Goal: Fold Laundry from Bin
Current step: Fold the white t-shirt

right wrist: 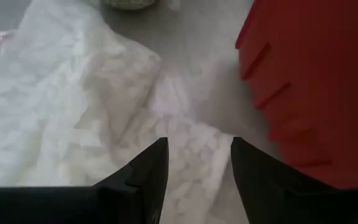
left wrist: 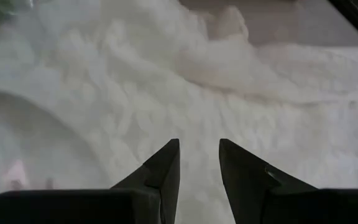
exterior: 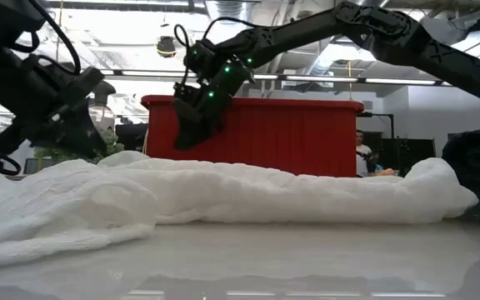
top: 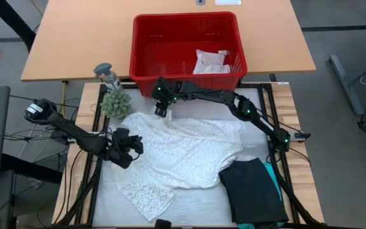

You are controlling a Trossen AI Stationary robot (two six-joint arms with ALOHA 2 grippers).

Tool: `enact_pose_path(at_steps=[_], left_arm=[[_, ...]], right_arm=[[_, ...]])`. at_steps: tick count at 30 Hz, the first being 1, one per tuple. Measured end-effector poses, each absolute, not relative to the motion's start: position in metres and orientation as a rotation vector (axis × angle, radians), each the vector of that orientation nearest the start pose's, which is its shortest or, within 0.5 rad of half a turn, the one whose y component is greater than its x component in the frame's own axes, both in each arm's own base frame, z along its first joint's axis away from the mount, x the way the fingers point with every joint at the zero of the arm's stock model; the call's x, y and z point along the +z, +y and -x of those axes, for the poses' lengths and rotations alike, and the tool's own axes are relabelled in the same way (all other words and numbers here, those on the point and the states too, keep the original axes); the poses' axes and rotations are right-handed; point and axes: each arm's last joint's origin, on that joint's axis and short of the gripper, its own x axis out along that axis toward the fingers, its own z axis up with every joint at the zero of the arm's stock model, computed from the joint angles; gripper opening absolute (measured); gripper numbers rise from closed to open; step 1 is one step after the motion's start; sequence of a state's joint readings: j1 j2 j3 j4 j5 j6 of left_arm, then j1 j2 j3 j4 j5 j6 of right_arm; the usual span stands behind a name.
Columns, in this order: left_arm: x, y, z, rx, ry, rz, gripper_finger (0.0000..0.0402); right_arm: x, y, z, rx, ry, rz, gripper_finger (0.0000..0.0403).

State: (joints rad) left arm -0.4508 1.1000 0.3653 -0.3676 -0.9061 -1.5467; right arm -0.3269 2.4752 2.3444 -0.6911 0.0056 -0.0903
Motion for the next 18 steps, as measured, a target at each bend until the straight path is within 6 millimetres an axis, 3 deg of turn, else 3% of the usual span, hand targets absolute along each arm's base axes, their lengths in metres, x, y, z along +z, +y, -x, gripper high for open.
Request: enact_pose_path(at_steps=[9, 18], left_arm=[[0.133, -0.047, -0.150, 0.905, 0.339, 0.749, 0.0100], [0.130, -0.047, -0.151, 0.883, 0.326, 0.803, 0.0100]], right_arm=[[0.185, -0.175, -0.515, -0.333, 0.855, -0.057, 0.0192], [0.183, -0.178, -0.515, -0.464, 0.829, -0.090, 0.0192]])
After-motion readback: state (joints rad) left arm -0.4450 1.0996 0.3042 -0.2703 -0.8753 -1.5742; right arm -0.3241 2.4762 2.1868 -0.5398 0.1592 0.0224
